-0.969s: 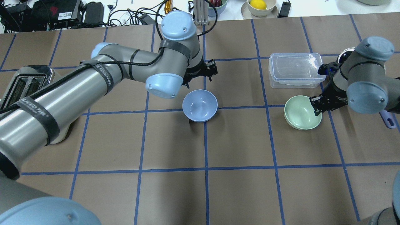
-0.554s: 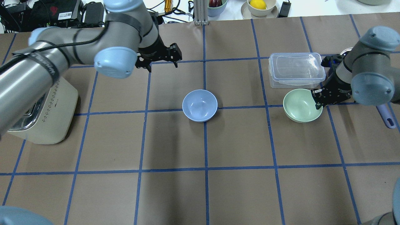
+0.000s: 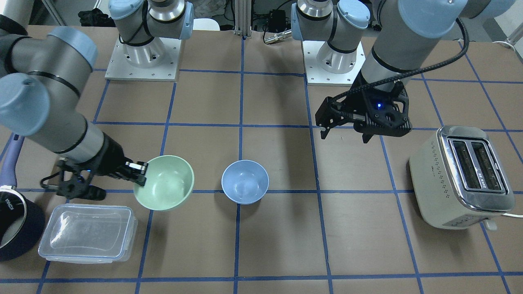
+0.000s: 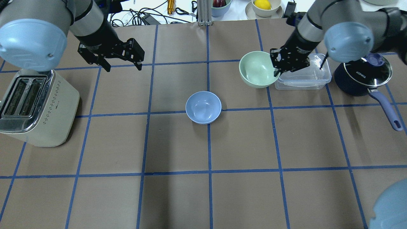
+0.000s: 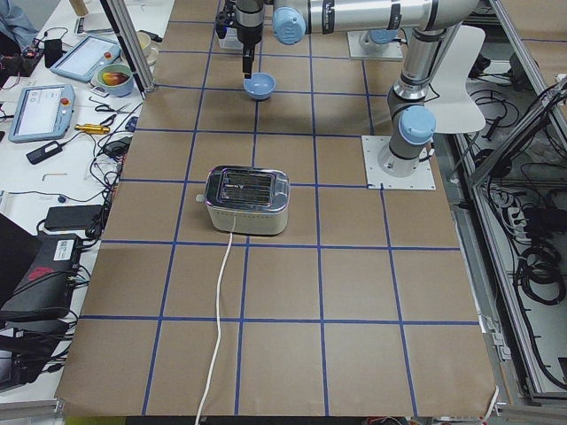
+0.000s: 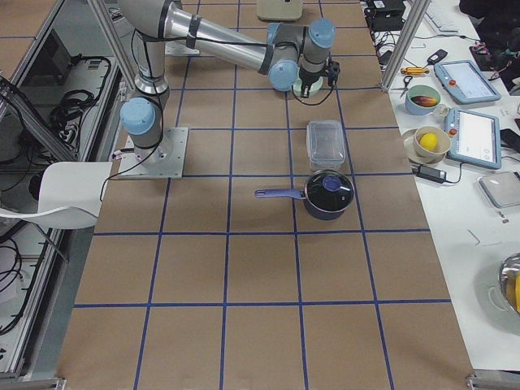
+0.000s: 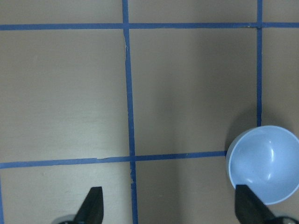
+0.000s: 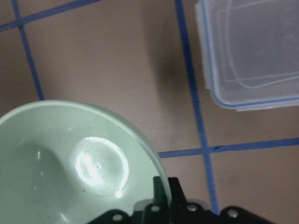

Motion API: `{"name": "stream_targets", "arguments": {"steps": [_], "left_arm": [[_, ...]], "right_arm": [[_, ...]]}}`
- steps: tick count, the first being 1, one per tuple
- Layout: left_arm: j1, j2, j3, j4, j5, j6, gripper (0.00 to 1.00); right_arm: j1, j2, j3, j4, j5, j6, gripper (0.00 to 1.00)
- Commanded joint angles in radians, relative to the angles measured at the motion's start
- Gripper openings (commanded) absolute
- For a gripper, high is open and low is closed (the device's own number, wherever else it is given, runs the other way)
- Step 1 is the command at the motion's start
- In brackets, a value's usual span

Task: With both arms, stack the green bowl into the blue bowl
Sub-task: 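Lift the pale green bowl with the right gripper while the left gripper withdraws, then carry the green bowl over the blue bowl and lower it inside with the right gripper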

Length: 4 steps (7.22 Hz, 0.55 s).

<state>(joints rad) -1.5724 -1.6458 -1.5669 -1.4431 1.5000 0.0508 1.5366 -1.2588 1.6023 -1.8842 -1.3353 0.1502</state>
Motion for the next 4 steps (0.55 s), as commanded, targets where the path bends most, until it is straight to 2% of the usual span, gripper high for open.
{"name": "stream_targets", "arguments": {"steps": [1, 4], "left_arm": [[0.002, 0.062, -0.011, -0.046, 0.008, 0.003, 1.0], [0.0, 0.066, -0.007, -0.099, 0.037, -0.012, 1.0]], "right_arm": [[0.169, 0.077, -0.009, -0.075, -0.037, 0.191, 0.0], [0.272, 0.099, 0.001, -0.072, -0.058, 0.305, 0.0]]}}
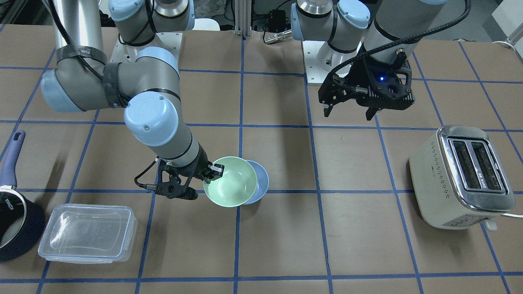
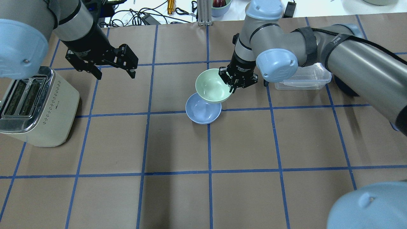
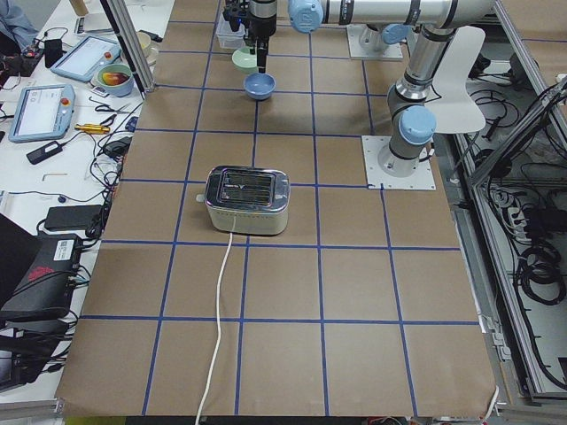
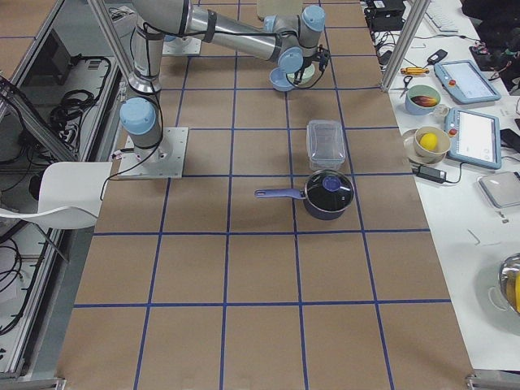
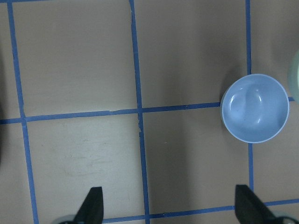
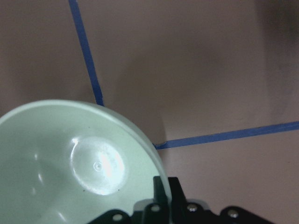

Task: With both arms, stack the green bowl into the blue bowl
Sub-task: 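Carry the green bowl over the blue bowl and lower it inside with the right gripper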

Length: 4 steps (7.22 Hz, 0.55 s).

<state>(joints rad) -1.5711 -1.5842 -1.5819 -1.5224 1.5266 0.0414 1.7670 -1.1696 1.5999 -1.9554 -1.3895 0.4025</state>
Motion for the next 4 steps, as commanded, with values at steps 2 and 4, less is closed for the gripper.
{"name": "stream_targets", "arguments": {"steps": [2, 4], "left_arm": [[0.005, 0.016, 0.02, -0.021, 0.044, 0.011, 1.0], [0.002, 0.004, 0.008, -0.016, 0.035, -0.003, 1.0]], "right_arm": [[0.063, 0.028, 0.017, 0.003, -0.005, 0.062, 0.0], [0.065, 0.031, 0.046, -0.061, 0.0, 0.056, 0.83]]}}
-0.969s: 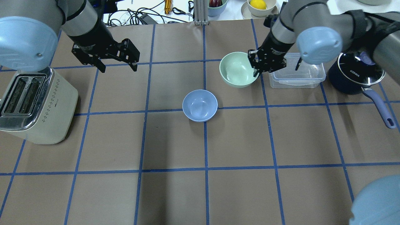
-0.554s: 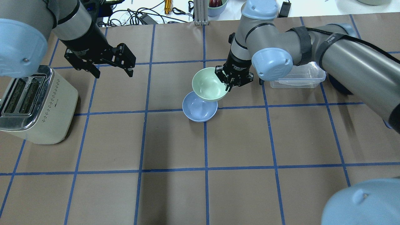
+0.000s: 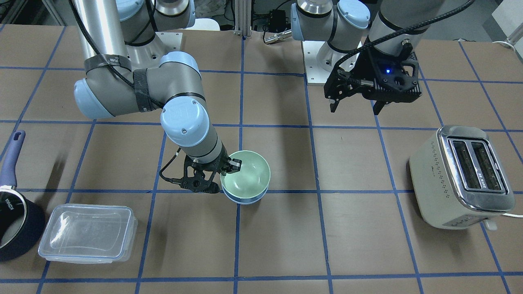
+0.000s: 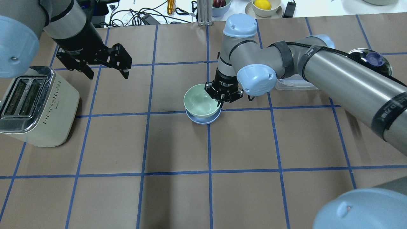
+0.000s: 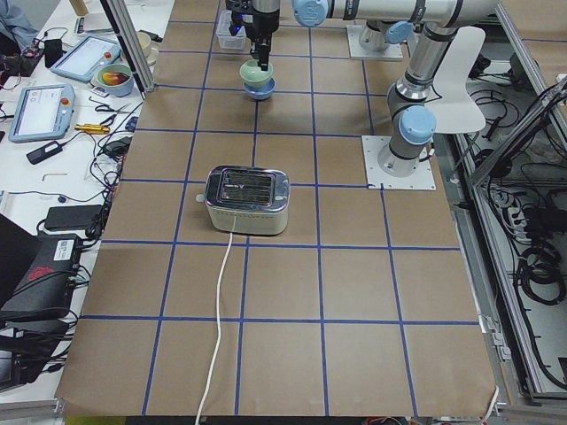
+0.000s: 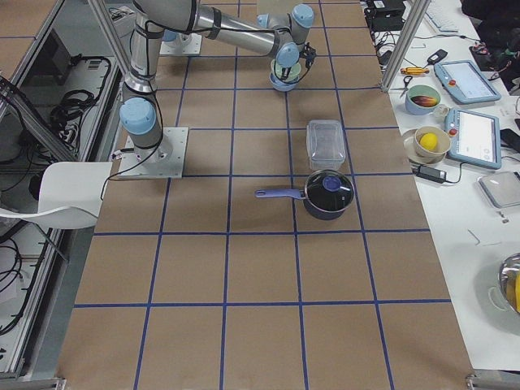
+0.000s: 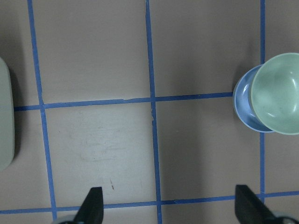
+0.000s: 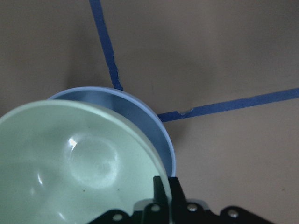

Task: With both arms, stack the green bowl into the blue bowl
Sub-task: 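Carry the green bowl over the blue bowl and lower it inside with the right gripper, then open the right gripper and raise it away from the stacked bowls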

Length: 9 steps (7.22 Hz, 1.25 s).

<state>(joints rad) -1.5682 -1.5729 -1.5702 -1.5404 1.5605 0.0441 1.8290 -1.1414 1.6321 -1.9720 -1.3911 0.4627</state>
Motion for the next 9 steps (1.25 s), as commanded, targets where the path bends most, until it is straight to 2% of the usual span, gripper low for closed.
{"name": "stream_targets", "arguments": {"steps": [1, 2, 4, 5, 6, 7, 8, 9], "left_arm": [[0.0, -0.009, -0.001, 0.005, 0.001, -0.004, 1.0], [0.002, -0.003, -0.007, 0.003, 0.0, -0.004, 1.0], [0.004, -0.004, -0.002, 0.003, 0.001, 0.007, 1.0], [0.004, -0.006, -0.004, 0.003, 0.001, 0.005, 1.0], [0.004, -0.006, -0.004, 0.003, 0.001, 0.005, 1.0], [0.004, -0.007, -0.004, 0.003, 0.001, 0.003, 1.0], [0.004, -0.007, -0.005, 0.003, 0.001, 0.003, 1.0], [0.004, -0.006, -0.005, 0.003, 0.001, 0.003, 1.0]], "right_arm": [[-0.002, -0.006, 0.011, -0.089, -0.009, -0.006, 1.0], [-0.014, -0.023, 0.012, -0.081, -0.009, -0.004, 1.0], [-0.034, -0.107, -0.021, -0.096, -0.102, 0.038, 1.0], [-0.045, -0.142, -0.037, -0.04, -0.109, 0.127, 1.0], [-0.057, -0.18, -0.052, 0.06, -0.2, 0.123, 1.0], [-0.082, -0.213, -0.081, 0.111, -0.291, 0.11, 1.0], [-0.108, -0.281, -0.122, 0.193, -0.296, 0.034, 1.0], [-0.146, -0.34, -0.148, 0.347, -0.296, -0.048, 1.0]]}}
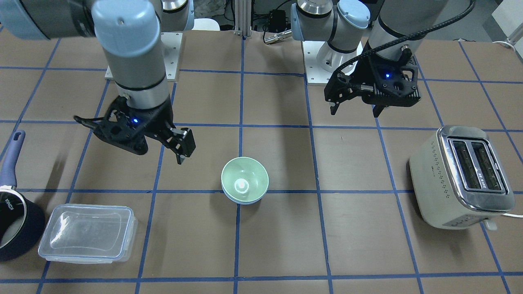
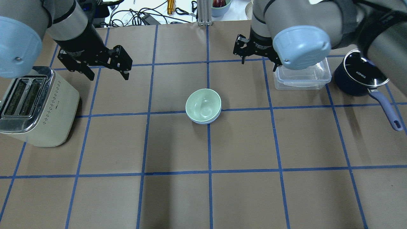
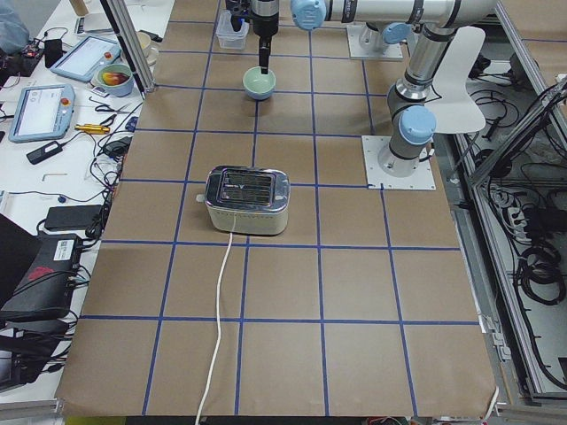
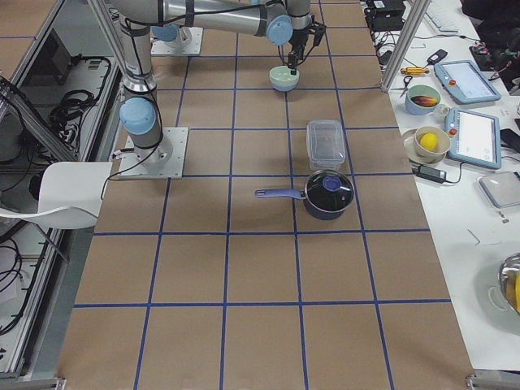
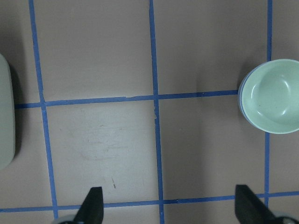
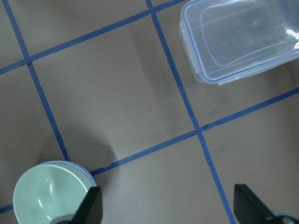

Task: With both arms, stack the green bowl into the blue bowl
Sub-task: 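Open the right gripper and raise it away from the stacked bowls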

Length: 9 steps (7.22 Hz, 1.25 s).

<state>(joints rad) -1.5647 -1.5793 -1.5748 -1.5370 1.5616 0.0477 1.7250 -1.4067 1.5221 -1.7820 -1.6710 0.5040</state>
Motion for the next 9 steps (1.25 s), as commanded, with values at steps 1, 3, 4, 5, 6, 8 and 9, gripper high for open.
{"name": "stream_targets", "arguments": {"steps": [1, 3, 4, 5, 6, 8, 9], "left_arm": [[0.0, 0.001, -0.002, 0.0, 0.0, -0.002, 1.0], [0.0, -0.002, -0.002, 0.0, 0.0, -0.008, 1.0], [0.0, -0.002, -0.002, 0.0, 0.0, -0.008, 1.0], [0.0, -0.002, -0.002, 0.0, 0.0, -0.009, 1.0], [0.0, -0.002, -0.004, 0.0, 0.0, -0.009, 1.0], [0.0, 0.002, -0.004, 0.0, 0.003, -0.002, 1.0], [0.0, 0.001, -0.004, 0.0, 0.006, -0.003, 1.0]], "right_arm": [[-0.076, -0.095, -0.043, 0.218, -0.024, -0.103, 1.0], [-0.079, -0.089, -0.039, 0.278, -0.01, -0.085, 1.0], [-0.082, -0.075, -0.028, 0.301, -0.004, -0.099, 1.0], [-0.076, -0.075, -0.028, 0.306, -0.004, -0.119, 1.0], [-0.084, -0.08, -0.039, 0.29, 0.029, -0.134, 0.92], [-0.09, -0.078, -0.025, 0.263, 0.034, -0.238, 0.92], [-0.094, -0.078, -0.025, 0.265, 0.031, -0.237, 0.91]]}}
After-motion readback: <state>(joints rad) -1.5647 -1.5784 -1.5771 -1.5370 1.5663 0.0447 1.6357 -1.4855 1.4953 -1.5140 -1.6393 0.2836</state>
